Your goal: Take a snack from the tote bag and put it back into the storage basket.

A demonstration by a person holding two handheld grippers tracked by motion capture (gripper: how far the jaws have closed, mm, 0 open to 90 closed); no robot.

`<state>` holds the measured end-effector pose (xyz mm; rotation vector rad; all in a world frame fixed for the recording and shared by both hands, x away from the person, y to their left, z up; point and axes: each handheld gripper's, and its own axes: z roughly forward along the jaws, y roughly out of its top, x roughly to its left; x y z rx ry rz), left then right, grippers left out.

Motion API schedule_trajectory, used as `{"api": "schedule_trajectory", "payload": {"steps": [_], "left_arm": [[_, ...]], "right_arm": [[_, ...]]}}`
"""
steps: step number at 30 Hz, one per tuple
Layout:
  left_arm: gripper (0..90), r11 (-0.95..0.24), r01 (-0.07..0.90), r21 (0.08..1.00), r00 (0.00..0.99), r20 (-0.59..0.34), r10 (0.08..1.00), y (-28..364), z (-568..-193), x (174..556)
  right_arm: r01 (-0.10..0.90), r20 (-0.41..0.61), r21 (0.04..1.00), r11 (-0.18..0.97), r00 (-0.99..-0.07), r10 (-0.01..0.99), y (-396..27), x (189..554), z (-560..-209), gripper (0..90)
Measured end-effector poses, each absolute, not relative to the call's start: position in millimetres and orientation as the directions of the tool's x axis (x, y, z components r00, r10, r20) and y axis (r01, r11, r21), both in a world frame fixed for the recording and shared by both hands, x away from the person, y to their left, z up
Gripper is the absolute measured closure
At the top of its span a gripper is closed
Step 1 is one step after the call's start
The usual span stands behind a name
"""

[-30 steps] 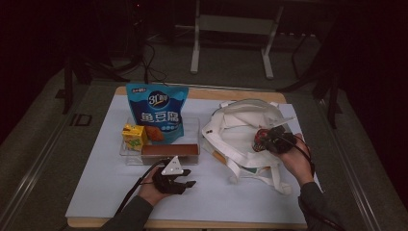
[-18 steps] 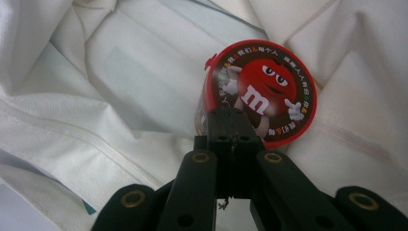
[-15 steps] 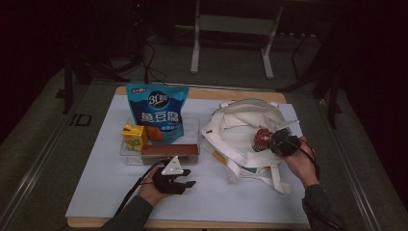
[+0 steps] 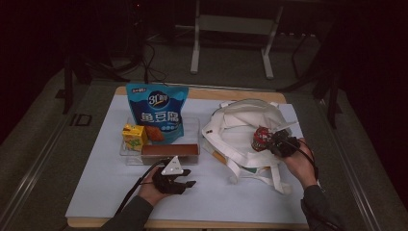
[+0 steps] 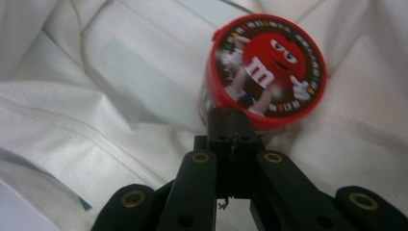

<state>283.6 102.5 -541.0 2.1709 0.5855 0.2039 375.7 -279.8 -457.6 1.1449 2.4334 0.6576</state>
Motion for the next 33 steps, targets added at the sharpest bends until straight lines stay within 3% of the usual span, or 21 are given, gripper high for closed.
{"api": "schedule_trajectory", "payload": {"steps": [10, 33], "left_arm": [[51.9, -0.525, 0.336, 0.782, 0.877, -0.058, 0.476, 102, -541, 284], [51.9, -0.525, 0.338, 0.781, 0.877, -0.058, 0.477, 102, -541, 284]], "right_arm": [[0.606, -0.139, 0.553, 0.572, -0.609, 0.781, -265, 381, -454, 88.4], [0.628, -0.149, 0.535, 0.565, -0.588, 0.795, -278, 380, -457, 90.0]]}}
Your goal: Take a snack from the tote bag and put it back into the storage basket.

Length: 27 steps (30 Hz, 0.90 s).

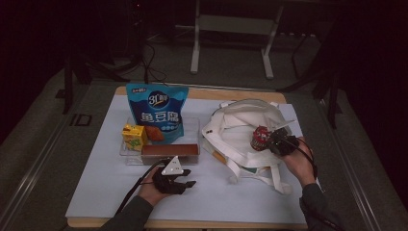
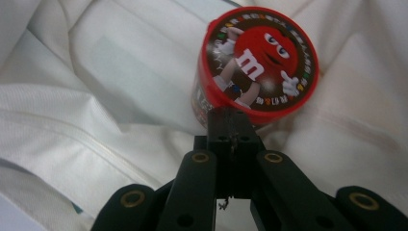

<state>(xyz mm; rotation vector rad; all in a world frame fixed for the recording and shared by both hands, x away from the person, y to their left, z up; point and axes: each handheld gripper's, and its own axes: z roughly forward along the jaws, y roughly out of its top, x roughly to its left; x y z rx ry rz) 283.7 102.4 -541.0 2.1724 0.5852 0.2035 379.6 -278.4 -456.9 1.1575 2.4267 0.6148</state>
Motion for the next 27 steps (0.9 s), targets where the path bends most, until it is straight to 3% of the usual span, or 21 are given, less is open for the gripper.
{"api": "schedule_trajectory", "payload": {"steps": [4, 14, 17, 23, 27], "left_arm": [[51.9, -0.526, 0.337, 0.781, 0.877, -0.057, 0.476, 102, -541, 284], [51.8, -0.526, 0.337, 0.781, 0.878, -0.058, 0.476, 102, -541, 284], [51.7, -0.527, 0.338, 0.78, 0.877, -0.059, 0.476, 102, -541, 284], [50.3, -0.526, 0.342, 0.778, 0.876, -0.062, 0.477, 102, -541, 284], [50.3, -0.528, 0.341, 0.778, 0.877, -0.061, 0.477, 102, -541, 284]], "right_arm": [[0.62, -0.153, 0.535, 0.574, -0.597, 0.788, -273, 382, -457, 89.2], [0.628, -0.118, 0.593, 0.504, -0.551, 0.826, -270, 391, -440, 59.3], [0.638, -0.119, 0.595, 0.489, -0.532, 0.839, -268, 396, -438, 54.1], [0.658, -0.109, 0.574, 0.487, -0.528, 0.842, -266, 405, -438, 51.8], [0.668, -0.103, 0.574, 0.475, -0.516, 0.85, -266, 409, -439, 41.0]]}}
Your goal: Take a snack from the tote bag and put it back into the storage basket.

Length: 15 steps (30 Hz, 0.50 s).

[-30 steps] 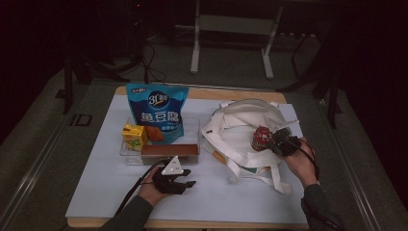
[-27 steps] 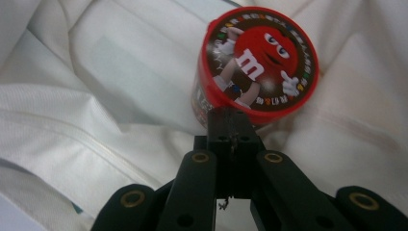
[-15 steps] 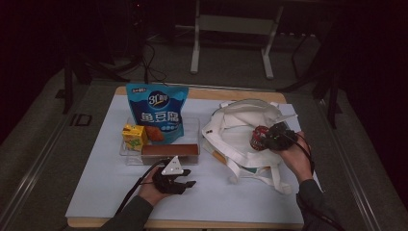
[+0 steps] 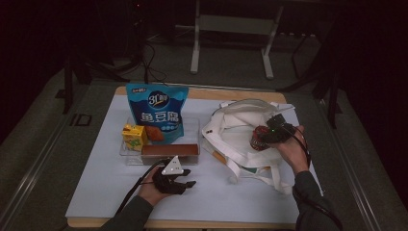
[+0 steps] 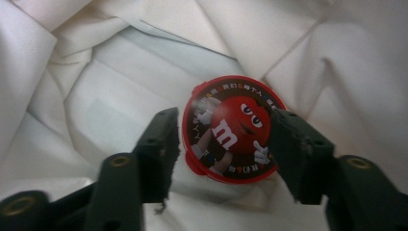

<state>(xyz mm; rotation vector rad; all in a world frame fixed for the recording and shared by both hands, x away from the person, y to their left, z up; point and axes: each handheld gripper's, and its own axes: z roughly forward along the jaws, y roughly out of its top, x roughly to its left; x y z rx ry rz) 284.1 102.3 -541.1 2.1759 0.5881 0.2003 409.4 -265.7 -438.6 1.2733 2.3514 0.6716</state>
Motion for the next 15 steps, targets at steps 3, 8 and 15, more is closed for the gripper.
{"api": "schedule_trajectory", "payload": {"steps": [3, 8, 15], "left_arm": [[50.3, -0.528, 0.34, 0.778, 0.877, -0.06, 0.477, 102, -541, 284], [50.3, -0.528, 0.341, 0.778, 0.877, -0.061, 0.477, 102, -541, 284], [50.3, -0.528, 0.34, 0.778, 0.877, -0.06, 0.476, 102, -541, 284]], "right_arm": [[0.677, -0.108, 0.567, 0.468, -0.502, 0.858, -266, 413, -441, 34.8], [0.685, -0.11, 0.56, 0.466, -0.495, 0.862, -264, 417, -445, 29.8], [0.701, -0.102, 0.545, 0.461, -0.49, 0.866, -262, 423, -450, 23.4]]}}
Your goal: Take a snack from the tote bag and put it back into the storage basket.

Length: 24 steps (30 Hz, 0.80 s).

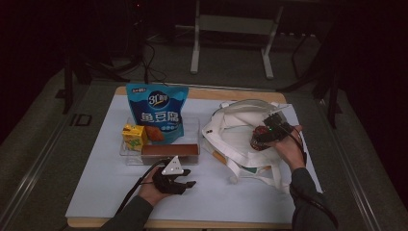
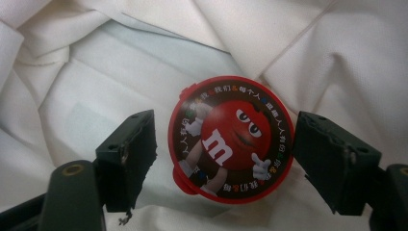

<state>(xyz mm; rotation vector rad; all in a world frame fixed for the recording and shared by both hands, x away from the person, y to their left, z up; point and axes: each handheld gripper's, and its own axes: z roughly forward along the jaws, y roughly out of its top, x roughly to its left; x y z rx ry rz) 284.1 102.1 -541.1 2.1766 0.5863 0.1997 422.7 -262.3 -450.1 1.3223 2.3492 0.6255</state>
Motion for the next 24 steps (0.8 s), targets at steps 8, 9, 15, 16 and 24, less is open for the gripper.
{"api": "schedule_trajectory", "payload": {"steps": [8, 9, 15, 16, 24], "left_arm": [[50.2, -0.529, 0.341, 0.777, 0.877, -0.062, 0.476, 102, -541, 284], [50.2, -0.529, 0.341, 0.777, 0.878, -0.061, 0.475, 102, -541, 284], [50.2, -0.529, 0.34, 0.777, 0.878, -0.061, 0.475, 102, -541, 284], [50.2, -0.529, 0.34, 0.777, 0.878, -0.061, 0.475, 102, -541, 284], [50.2, -0.529, 0.342, 0.777, 0.878, -0.062, 0.475, 102, -541, 284]], "right_arm": [[0.734, -0.104, 0.512, 0.447, -0.463, 0.88, -264, 429, -458, 20.0], [0.738, -0.1, 0.508, 0.445, -0.463, 0.881, -264, 430, -459, 20.1], [0.746, -0.086, 0.493, 0.448, -0.47, 0.878, -262, 433, -464, 23.0], [0.748, -0.085, 0.487, 0.451, -0.474, 0.877, -262, 434, -466, 23.4], [0.769, -0.061, 0.471, 0.432, -0.461, 0.885, -259, 434, -470, 25.0]]}}
